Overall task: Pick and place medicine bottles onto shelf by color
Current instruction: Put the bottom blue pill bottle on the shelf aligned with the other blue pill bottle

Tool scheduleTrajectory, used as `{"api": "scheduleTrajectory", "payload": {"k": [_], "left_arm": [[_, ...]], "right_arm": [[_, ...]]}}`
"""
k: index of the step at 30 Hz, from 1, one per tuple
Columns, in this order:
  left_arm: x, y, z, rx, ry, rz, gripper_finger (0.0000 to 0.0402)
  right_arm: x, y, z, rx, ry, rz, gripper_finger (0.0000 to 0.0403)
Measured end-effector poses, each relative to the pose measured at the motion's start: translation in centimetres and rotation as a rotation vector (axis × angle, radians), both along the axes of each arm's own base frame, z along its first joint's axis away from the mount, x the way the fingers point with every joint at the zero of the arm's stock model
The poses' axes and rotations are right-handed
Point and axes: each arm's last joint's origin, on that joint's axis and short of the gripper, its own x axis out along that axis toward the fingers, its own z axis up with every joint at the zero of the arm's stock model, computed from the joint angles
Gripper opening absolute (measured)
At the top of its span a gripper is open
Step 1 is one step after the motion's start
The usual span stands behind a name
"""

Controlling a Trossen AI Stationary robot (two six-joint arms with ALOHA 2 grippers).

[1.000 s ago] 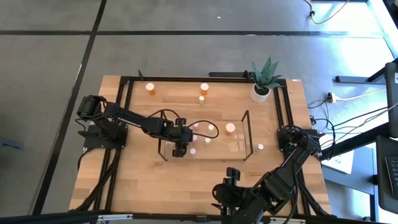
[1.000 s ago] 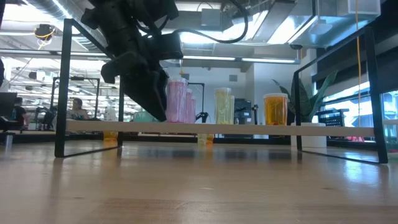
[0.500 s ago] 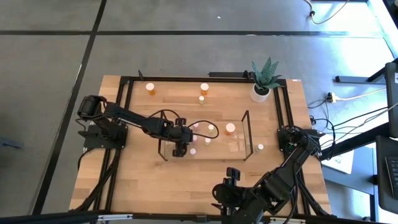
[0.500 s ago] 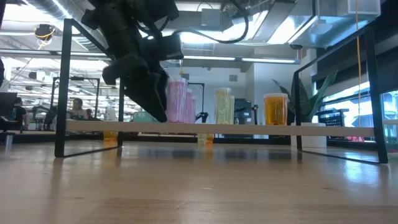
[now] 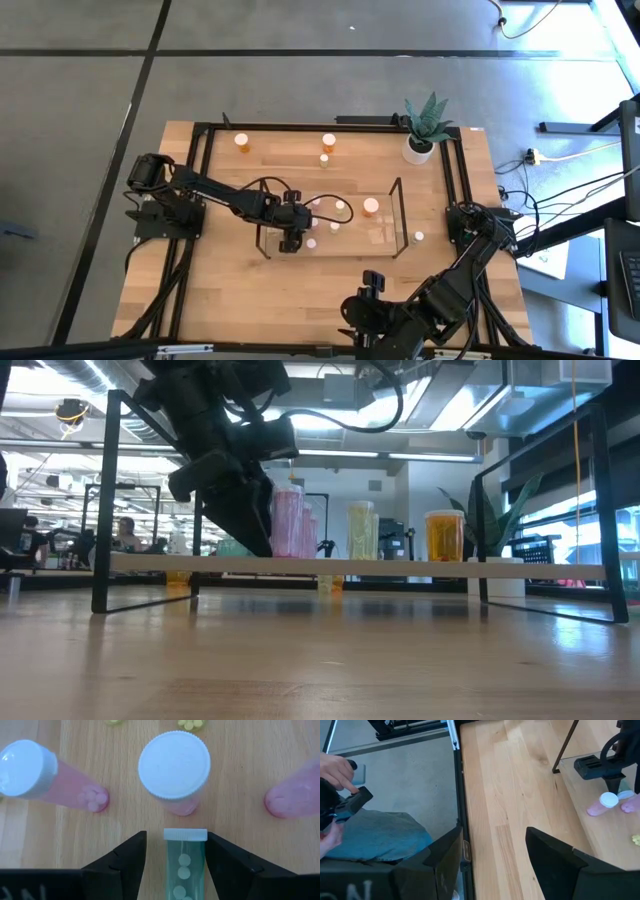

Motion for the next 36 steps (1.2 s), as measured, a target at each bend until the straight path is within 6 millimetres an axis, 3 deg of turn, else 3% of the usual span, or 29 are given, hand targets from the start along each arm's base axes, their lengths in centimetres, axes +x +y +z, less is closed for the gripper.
{"api": "scheduleTrajectory", "payload": {"k": [5,18,27,36], "left_arm": [[0.0,0.0,0.0,-0.001,0.0,0.001,0.0183],[-0.2,0.0,0.1,-0.026,0.0,0.021,0.0105],[-1.1,-0.1,2.6,-0.011,-0.077,0.062,0.0103],[-2.8,-2.6,5.9,0.023,-0.236,0.13,0.0103]], "right_arm": [[0.0,0.0,0.0,0.002,-0.002,0.0,0.0219],[0.0,0.1,0.1,0.006,-0.006,0.001,0.0219],[0.1,0.1,0.1,0.011,-0.012,0.001,0.0219],[0.1,0.1,0.1,0.014,-0.016,0.002,0.0219]]}}
